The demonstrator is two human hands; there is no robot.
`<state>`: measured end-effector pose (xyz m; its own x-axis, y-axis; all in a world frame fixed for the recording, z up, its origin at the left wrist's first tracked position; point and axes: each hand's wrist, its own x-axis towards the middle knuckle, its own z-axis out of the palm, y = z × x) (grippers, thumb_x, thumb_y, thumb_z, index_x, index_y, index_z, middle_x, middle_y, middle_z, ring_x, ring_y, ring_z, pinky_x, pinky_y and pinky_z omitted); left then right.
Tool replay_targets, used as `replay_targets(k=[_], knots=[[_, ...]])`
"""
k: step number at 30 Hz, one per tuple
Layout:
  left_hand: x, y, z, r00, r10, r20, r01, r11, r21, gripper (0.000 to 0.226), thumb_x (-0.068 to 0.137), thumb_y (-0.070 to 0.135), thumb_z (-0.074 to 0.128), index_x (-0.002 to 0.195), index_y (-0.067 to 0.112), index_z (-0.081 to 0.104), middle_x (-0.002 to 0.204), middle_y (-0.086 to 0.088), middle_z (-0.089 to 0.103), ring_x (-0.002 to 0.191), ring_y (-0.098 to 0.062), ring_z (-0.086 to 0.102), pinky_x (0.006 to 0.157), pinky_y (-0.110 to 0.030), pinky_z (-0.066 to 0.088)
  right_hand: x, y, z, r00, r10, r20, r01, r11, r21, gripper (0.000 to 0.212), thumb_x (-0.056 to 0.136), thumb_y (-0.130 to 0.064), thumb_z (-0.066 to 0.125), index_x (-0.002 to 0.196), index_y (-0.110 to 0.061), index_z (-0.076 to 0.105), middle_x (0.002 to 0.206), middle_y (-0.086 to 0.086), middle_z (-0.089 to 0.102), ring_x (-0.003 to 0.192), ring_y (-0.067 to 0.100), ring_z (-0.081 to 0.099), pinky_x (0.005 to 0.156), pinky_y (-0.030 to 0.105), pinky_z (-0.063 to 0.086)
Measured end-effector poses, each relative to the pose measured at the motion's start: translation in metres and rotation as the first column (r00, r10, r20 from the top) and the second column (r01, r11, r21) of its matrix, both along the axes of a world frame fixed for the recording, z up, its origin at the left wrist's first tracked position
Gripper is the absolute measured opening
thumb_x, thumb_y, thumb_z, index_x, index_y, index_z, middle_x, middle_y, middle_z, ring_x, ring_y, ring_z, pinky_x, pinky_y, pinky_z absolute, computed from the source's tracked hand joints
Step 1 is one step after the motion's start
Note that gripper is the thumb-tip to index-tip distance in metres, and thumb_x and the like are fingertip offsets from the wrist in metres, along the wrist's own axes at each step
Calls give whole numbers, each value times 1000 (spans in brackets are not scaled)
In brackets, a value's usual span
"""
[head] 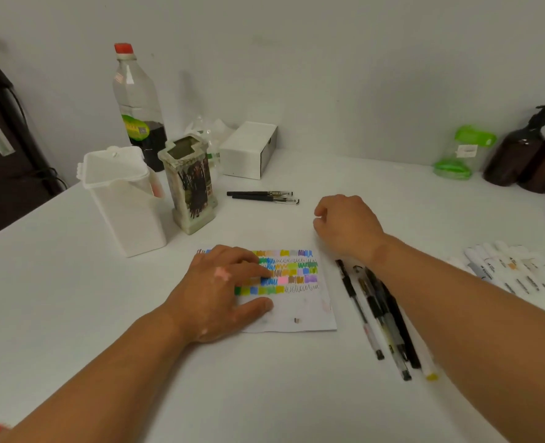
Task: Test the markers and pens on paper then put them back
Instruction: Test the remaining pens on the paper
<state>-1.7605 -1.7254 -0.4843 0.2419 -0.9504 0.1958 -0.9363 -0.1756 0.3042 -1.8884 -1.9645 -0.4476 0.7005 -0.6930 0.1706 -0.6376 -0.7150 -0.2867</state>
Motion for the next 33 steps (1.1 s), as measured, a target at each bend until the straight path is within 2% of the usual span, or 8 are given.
replay_targets(k=[4,13,16,18,20,24,28,33], knots=[[2,0,-5,1000,7,-4,-7,1000,-27,61,80,83,42,130,50,56,135,25,48,123,2,38,107,-34,35,45,-23,-3,994,104,-40,-104,995,5,31,101,-25,53,128,-15,64,124,7,67,112,26,61,95,36,50],[2,0,-5,1000,5,-27,-6,999,-36,63,78,84,43,129,50,56,133,27,47,121,3,39,108,-35,37,67,-21,-4,986,163,-17,-163,986,30,16,95,-29,65,108,-19,67,105,3,68,98,23,62,89,38,54],[0,2,-4,1000,4,-23,-5,999,-31,63,79,83,43,130,50,56,134,27,47,122,2,38,109,-35,36,46,-14,8,961,221,-163,-206,973,106,31,97,-29,62,127,-20,64,116,0,65,103,19,59,86,28,47],[-3,3,-4,1000,2,-17,-2,1000,-19,63,79,83,43,131,49,55,134,27,46,122,3,37,109,-34,35,26,-6,17,943,228,-242,-192,968,163,26,99,-25,57,120,-17,70,114,0,69,94,16,59,73,25,45],[-6,4,-3,1000,-5,-16,5,1000,-18,62,80,81,45,131,48,56,135,25,46,122,1,38,108,-33,35,3,3,26,974,181,-138,-139,953,269,19,97,-22,59,107,-17,74,103,0,71,87,16,63,69,25,47],[-16,4,1,1000,-26,-6,26,1000,-8,58,84,76,49,133,45,56,139,22,46,127,-3,38,110,-35,33,-47,30,41,941,-58,334,-159,794,586,6,87,-10,64,88,-8,69,70,3,71,67,19,70,62,30,55],[-23,-1,7,998,-57,24,56,997,47,59,87,73,47,137,43,52,144,18,45,131,-6,37,112,-37,34,-74,59,40,835,-165,526,-317,637,703,12,83,0,68,87,-10,66,77,12,74,72,30,75,60,28,56],[-25,-15,16,996,-86,35,82,991,108,58,88,70,50,139,42,51,144,15,45,132,-8,38,109,-37,36,-78,73,30,693,-313,650,-413,567,713,21,95,-5,65,81,-16,77,83,13,77,73,28,76,59,24,59]])
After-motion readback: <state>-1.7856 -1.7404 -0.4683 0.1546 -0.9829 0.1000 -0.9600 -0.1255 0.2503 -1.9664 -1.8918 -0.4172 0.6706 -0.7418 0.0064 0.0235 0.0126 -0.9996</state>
